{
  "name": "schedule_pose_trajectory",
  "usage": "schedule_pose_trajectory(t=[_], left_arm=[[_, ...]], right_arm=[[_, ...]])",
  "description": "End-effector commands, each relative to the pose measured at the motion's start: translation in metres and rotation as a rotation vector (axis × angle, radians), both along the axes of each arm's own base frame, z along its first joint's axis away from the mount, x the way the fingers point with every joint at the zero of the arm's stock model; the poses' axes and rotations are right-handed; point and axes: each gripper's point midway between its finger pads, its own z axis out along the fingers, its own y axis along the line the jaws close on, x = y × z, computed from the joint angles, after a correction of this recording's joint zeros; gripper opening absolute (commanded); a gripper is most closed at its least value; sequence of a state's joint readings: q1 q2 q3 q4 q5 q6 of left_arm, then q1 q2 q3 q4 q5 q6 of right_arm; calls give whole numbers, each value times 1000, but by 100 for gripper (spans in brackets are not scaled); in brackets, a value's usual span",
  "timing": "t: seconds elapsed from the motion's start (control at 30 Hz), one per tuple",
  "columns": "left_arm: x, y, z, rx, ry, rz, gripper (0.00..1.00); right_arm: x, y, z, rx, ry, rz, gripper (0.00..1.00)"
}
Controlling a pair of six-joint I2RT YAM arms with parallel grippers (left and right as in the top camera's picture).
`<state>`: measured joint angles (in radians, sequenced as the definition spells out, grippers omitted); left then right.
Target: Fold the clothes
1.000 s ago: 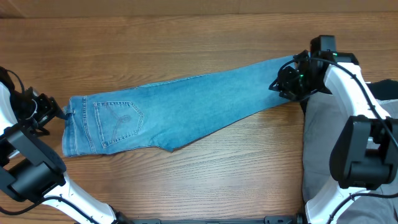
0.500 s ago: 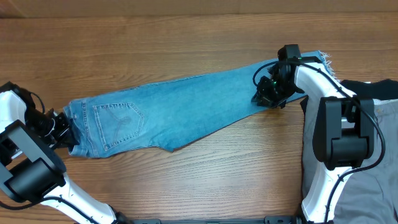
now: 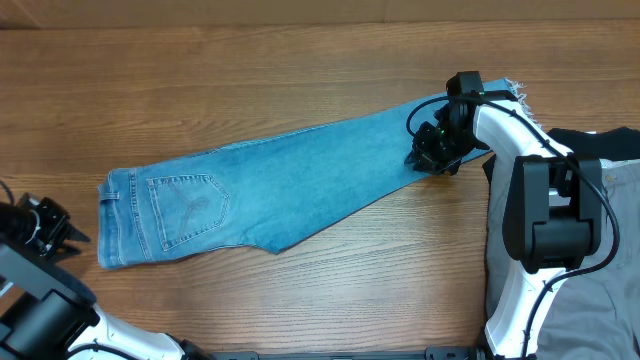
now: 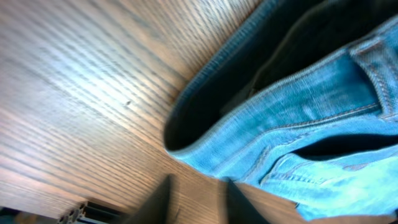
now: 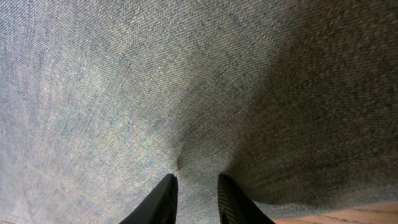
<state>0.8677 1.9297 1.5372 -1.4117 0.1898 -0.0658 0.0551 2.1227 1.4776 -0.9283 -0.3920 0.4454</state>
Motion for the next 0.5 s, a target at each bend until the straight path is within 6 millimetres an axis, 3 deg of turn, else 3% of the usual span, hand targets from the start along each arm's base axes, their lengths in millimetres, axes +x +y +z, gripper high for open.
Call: schedule_pose_trajectory(t=[0.0,0.17,0.27,0.37,0.47], left_arm=[[6,6,15,23,-59,24,42],[52,-16,42,-67,-342,-76,40],[91,-40,67,-67,-570,-247,22],[113,-49,58,8,-566,-369,4],[135,-70,31,47,-532,-491,4]], right_arm=[[4,-11,-6,-58,2,-15,26],[3,-11,-6,-59,5,-15,26],[3,-11,-6,-59,5,-15,26],[2,-11,-6,-58,8,-14,26],[2,-11,-6,-58,9,-15,26]])
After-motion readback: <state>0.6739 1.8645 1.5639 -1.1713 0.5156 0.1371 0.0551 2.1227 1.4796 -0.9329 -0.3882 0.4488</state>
